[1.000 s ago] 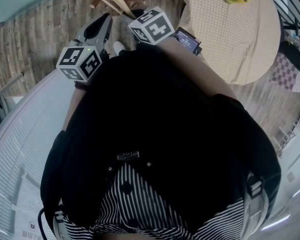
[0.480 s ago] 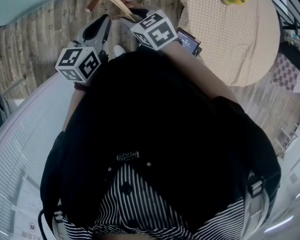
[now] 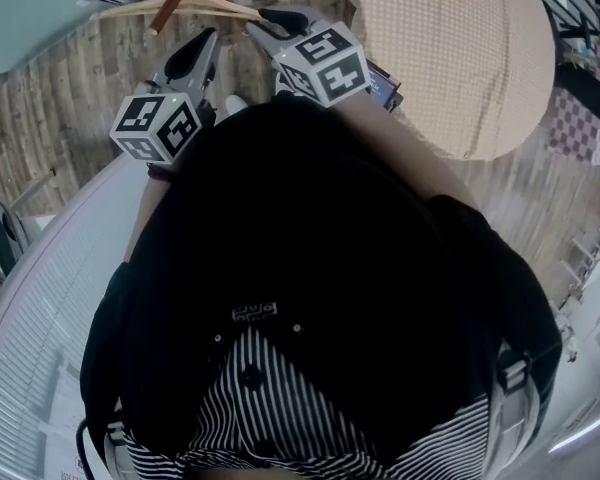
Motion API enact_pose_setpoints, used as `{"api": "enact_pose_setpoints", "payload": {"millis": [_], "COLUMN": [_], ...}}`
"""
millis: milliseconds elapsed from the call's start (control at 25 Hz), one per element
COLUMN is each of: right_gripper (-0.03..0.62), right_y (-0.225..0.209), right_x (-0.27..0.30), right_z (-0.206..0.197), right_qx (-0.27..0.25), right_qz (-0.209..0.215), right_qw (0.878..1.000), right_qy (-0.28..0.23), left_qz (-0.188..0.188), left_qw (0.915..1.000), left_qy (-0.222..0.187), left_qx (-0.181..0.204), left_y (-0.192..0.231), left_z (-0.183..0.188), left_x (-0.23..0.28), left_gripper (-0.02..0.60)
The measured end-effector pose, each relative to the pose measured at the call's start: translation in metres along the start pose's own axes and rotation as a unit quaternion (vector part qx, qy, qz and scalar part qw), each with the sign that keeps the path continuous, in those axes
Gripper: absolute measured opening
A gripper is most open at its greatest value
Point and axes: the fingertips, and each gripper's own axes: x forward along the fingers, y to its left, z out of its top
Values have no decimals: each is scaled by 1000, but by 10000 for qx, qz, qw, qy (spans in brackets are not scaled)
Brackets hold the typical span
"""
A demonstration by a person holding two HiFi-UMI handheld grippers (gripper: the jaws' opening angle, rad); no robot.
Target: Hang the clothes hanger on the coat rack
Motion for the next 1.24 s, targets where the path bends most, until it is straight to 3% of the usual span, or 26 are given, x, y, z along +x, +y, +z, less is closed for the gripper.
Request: {"api": "enact_pose_setpoints", "payload": {"millis": [120,280,800,1240], "right_gripper": [2,2,2,2], "right_y": [-3,5,16,14], "right_x": [-14,-24,-19,-17], "right_z": [18,31,35,41], "right_qx": [-79,-316,-544,-489], "right_qz": [-119,-75,119,8], "right_qw": [9984,9955,9949,9951], "right_qy": [-544,-891,-836,-855], "left_qz": [-50,-77,-29,-9], "left_qw": [10000,9999,10000,9999], "left_qy": [32,28,-59,-161], "left_qx": [45,68,63,55], "left_y": [-4,-6,-2,5], "left_z": [0,0,4,8], "left_x": [3,4,3,-8], "left_gripper": [-2,-2,-2,-2]}}
